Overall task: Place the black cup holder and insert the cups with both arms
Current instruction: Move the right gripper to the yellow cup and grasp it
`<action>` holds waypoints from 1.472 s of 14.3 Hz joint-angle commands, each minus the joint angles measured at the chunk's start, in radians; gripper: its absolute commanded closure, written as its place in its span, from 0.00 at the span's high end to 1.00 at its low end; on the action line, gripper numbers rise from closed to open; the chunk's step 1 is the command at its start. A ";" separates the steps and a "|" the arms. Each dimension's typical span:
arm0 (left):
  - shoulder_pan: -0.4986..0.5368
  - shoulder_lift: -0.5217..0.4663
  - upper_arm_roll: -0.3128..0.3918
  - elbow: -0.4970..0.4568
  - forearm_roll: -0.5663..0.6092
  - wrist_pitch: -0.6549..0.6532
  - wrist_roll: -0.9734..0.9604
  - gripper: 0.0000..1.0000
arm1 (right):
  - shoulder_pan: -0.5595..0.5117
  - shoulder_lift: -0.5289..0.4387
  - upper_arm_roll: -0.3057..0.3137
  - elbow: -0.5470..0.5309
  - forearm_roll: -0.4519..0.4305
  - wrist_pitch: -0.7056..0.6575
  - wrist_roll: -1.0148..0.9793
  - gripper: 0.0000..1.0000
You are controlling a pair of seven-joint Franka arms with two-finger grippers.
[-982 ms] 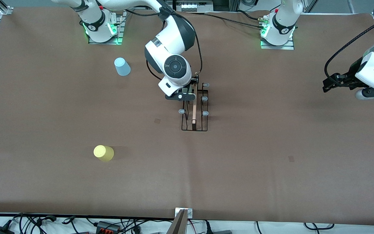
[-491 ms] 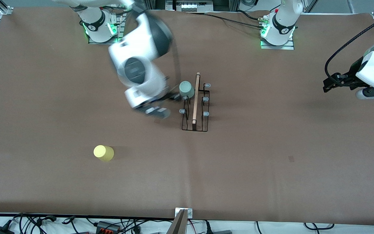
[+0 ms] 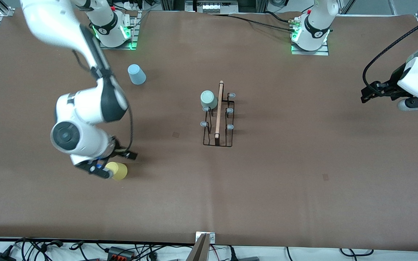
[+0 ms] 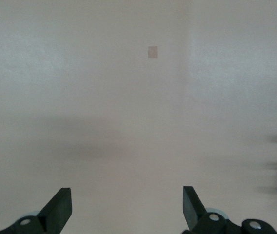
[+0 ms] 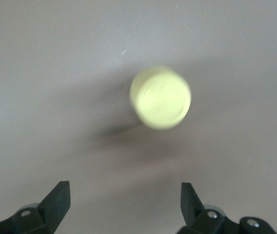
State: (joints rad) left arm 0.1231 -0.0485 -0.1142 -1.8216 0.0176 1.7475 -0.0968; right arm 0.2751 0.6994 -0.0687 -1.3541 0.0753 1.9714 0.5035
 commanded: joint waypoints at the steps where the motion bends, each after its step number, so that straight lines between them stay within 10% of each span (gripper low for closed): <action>1: 0.001 0.001 -0.001 0.016 -0.024 -0.013 0.022 1.00 | -0.030 0.044 0.018 0.015 -0.019 0.098 -0.068 1.00; 18: 0.001 0.001 -0.001 0.016 -0.024 -0.014 0.022 1.00 | -0.079 0.158 0.018 0.056 -0.020 0.218 -0.296 0.98; 21: 0.001 0.001 -0.001 0.016 -0.024 -0.014 0.022 1.00 | -0.079 0.155 0.018 0.056 -0.019 0.210 -0.295 0.60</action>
State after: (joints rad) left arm 0.1230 -0.0485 -0.1147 -1.8216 0.0176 1.7475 -0.0962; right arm 0.2095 0.8353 -0.0666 -1.3331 0.0719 2.1897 0.2208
